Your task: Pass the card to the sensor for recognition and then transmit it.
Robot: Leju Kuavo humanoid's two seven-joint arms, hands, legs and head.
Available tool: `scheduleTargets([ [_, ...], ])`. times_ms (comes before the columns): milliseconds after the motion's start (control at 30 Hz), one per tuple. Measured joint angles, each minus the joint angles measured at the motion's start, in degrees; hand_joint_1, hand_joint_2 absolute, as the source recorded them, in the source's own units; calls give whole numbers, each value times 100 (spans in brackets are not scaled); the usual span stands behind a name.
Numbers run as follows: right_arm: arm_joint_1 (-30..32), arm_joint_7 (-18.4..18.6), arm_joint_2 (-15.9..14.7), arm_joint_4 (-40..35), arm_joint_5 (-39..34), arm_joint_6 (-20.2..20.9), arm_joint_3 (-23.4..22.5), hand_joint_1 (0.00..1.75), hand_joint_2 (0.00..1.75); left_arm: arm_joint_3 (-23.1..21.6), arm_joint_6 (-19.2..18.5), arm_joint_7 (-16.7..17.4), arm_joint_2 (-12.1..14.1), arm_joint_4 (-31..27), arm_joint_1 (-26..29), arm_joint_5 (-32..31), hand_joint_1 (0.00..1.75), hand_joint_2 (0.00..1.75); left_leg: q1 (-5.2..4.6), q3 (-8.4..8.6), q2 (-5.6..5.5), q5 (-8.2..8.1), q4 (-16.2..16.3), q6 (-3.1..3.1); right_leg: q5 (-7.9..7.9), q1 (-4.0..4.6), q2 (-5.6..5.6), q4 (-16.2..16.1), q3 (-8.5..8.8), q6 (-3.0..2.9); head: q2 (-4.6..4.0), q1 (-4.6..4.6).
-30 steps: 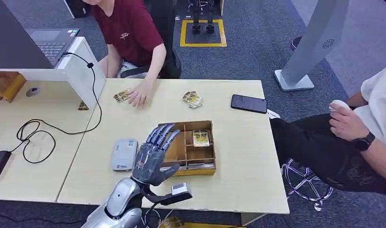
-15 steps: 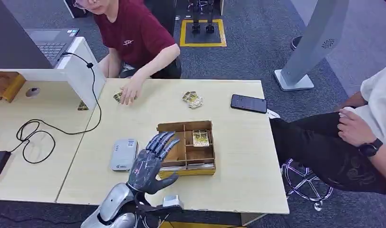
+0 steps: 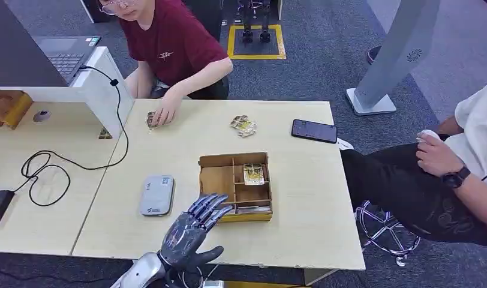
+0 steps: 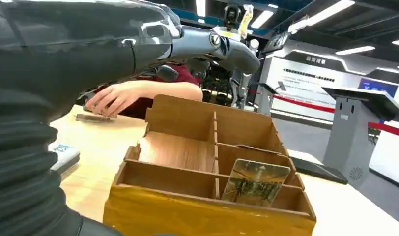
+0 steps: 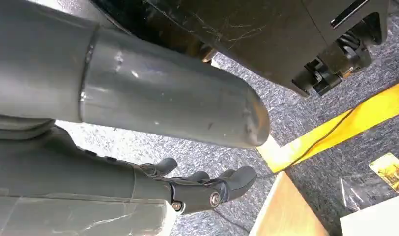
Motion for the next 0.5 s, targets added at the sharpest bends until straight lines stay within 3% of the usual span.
scheduleTargets([
  [300, -3, 4, 0, 0, 2, 30, 9, 0, 0, -57, -4, 43, -19, 0, -2, -26, 0, 175, 1, 1, 0, 0, 0, 0, 0, 0, 0, 0, -2, 0, 0, -2],
  [500, -14, 70, 2, 0, 0, 59, 52, 0, 0, -107, 50, 506, -274, 41, -116, -251, 0, 175, -1, 0, 0, 0, 1, 0, 1, 0, -1, -1, 0, 1, 0, 0],
])
